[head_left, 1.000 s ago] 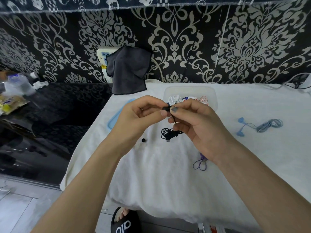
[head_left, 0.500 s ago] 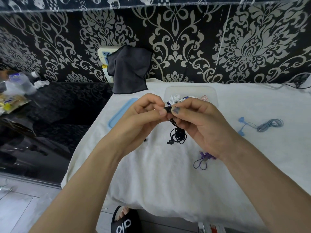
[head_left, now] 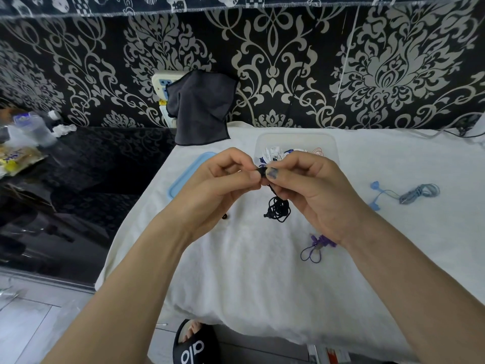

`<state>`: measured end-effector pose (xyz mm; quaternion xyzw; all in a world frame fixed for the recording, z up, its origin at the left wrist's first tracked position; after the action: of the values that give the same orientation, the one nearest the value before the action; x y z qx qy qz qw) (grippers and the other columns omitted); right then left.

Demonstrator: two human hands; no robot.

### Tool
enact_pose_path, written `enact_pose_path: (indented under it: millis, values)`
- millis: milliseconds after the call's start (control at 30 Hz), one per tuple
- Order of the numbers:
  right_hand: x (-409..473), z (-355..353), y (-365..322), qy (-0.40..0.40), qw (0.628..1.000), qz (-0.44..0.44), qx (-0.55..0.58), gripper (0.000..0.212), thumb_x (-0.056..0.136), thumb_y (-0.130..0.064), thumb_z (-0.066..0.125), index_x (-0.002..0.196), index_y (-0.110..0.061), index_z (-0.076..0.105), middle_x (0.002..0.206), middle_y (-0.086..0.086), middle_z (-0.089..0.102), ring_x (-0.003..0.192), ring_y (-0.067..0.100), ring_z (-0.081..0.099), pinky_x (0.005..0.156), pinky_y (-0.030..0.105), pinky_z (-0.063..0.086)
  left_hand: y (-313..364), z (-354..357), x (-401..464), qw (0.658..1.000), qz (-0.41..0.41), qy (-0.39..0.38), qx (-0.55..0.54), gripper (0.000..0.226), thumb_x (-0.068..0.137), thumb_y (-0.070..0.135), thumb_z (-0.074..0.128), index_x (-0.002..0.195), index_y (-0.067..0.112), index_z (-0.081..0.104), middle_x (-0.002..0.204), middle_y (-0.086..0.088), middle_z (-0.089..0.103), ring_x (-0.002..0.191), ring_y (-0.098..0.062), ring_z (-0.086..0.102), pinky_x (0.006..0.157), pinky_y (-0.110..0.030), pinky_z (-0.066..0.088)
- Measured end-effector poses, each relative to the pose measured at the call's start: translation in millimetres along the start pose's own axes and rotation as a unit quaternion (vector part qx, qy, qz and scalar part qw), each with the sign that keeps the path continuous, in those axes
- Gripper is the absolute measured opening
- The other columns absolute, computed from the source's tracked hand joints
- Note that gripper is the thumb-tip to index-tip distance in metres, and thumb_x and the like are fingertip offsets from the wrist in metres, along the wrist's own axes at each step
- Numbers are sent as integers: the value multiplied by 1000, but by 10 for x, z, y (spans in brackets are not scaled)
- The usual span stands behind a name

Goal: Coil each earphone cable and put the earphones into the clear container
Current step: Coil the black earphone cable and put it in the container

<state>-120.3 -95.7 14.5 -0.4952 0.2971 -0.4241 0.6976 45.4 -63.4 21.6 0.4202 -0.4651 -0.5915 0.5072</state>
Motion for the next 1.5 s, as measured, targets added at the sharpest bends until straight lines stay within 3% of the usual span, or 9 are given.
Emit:
enact_pose_path:
  millis: [200,500,600,700,933,1133,1333,1500]
  values:
    - [-11,27,-4,6,1000,-16,3,13,88,2,68,81,-8,72,76,10,69,68,17,56,62,23,45,52,19,-33,996,62,32,53,11,83,-1,67,86,6,59,84,-15,66,89,-27,70,91,-34,53]
    - [-24,16,4,8,999,-34,-29,24,88,-1,70,74,-19,76,76,5,71,68,17,59,65,25,46,71,16,-51,995,63,37,66,14,80,-2,69,83,8,60,82,-10,67,87,-25,70,90,-33,54]
    - [-26,19,3,6,1000,-25,-9,18,87,1,68,77,-13,73,73,3,71,69,17,59,62,22,47,56,21,-49,997,51,29,45,11,83,0,67,83,10,61,83,-13,65,86,-24,68,88,-32,52]
    - [-16,29,8,11,999,-2,37,4,81,-5,70,79,-8,69,72,5,69,67,15,57,62,22,47,29,42,-42,998,47,29,19,8,85,3,65,87,9,61,87,-12,68,89,-25,66,94,-37,52]
    - [2,-10,-1,33,998,1,53,9,90,0,65,84,-6,68,81,11,73,66,13,58,62,21,47,25,52,-23,997,54,45,18,8,89,7,62,97,4,63,96,-15,71,95,-24,68,97,-34,54]
    - [6,15,-10,33,998,-3,50,12,91,2,63,81,-6,65,73,4,70,65,13,58,61,22,46,26,58,-28,995,72,52,42,9,86,2,66,93,4,61,98,-18,70,97,-30,66,103,-46,49]
    - [-20,45,-35,19,998,5,58,12,91,2,61,80,-4,61,69,1,69,65,12,56,60,21,44,37,70,-21,993,98,53,46,10,86,1,66,93,5,61,88,-13,71,88,-28,66,93,-41,53]
    - [-5,41,-30,10,997,10,70,7,82,-3,69,77,-7,65,77,12,65,66,14,56,63,22,44,23,61,-17,993,100,51,37,10,85,2,67,91,10,67,81,-9,70,80,-24,66,86,-34,53]
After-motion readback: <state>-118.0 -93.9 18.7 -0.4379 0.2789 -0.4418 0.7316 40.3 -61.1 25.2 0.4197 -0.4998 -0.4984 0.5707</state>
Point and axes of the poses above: each hand's wrist, its own x-axis towards the middle knuckle, its own z-axis out of the palm, y = z × x, the point moved 3 cm from there along x, towards the middle knuckle
